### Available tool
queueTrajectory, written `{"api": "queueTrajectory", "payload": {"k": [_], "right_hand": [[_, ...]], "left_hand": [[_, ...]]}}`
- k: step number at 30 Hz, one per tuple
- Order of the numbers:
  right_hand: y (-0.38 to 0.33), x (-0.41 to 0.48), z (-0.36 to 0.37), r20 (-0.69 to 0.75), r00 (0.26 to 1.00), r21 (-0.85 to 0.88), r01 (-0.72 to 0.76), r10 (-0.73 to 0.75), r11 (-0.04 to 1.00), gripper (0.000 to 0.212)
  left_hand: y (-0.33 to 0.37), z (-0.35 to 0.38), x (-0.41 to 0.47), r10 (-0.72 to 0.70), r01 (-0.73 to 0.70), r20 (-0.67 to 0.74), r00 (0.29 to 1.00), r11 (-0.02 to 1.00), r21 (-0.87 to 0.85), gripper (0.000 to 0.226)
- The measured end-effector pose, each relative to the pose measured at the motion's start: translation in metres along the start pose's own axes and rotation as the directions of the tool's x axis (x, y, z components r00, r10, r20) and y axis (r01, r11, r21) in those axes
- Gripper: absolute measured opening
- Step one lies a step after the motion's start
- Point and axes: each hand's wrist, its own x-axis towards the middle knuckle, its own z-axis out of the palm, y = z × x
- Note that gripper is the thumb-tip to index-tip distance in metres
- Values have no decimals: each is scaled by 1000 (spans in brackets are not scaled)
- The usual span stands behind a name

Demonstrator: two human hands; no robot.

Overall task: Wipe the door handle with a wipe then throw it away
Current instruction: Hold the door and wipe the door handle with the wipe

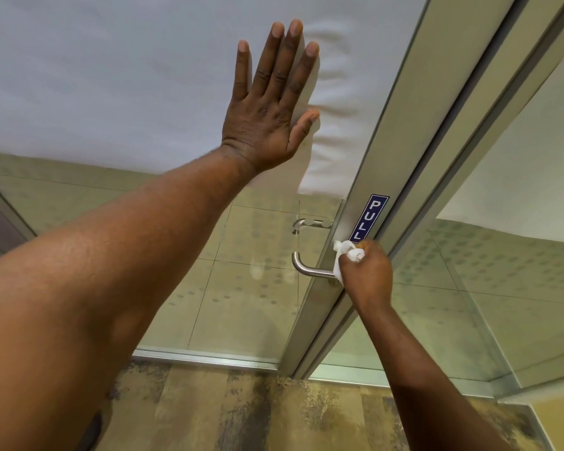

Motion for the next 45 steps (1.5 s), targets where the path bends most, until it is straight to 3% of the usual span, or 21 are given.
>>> {"api": "queueTrajectory", "payload": {"k": [5,8,15,21,24,27,30,32,35,37,39,40,42,44,45], "right_hand": [[21,0,-13,-172,977,150,-102,127,984,10],[45,-7,-16,-204,947,205,-205,247,957,8],[62,-22,14,16,907,417,-390,422,821,18],[50,-20,29,68,877,657,-398,475,640,29],[45,-14,33,122,815,774,-435,566,460,24],[40,-11,39,254,710,891,-436,657,126,23],[34,-14,38,373,685,922,-351,625,-166,28],[33,-16,36,443,685,897,-345,578,-278,36],[36,-15,33,502,652,865,-361,569,-349,39],[36,-12,31,467,652,883,-377,597,-279,34],[36,-9,31,377,675,905,-413,634,-99,24],[37,-8,31,314,690,900,-436,652,28,22],[40,-9,31,128,767,794,-458,629,398,24],[43,-10,29,-57,897,542,-340,438,768,24],[44,-11,29,-99,954,411,-219,282,885,22]], "left_hand": [[0,-1,0,-3,3,-4,1000,1000,-14,76],[0,-1,0,-3,3,-3,1000,1000,-1,76],[-1,-3,0,-9,9,1,1000,1000,5,76],[0,-3,0,-9,9,3,1000,1000,16,76],[1,-3,0,-14,14,1,1000,1000,22,76],[1,-3,0,-17,17,3,1000,999,32,76],[1,-4,0,-16,16,1,1000,1000,26,76],[1,-4,0,-15,15,1,1000,1000,22,76],[1,-4,0,-14,14,2,1000,999,31,76],[1,-4,0,-13,13,-2,1000,999,34,76],[0,-3,0,-14,14,-6,1000,1000,28,76],[1,-2,0,-14,14,-9,1000,999,28,76],[2,-1,0,-16,17,-12,1000,999,41,77],[2,-1,0,-21,21,-16,1000,999,46,77],[2,-1,0,-23,23,-17,1000,999,44,77]]}}
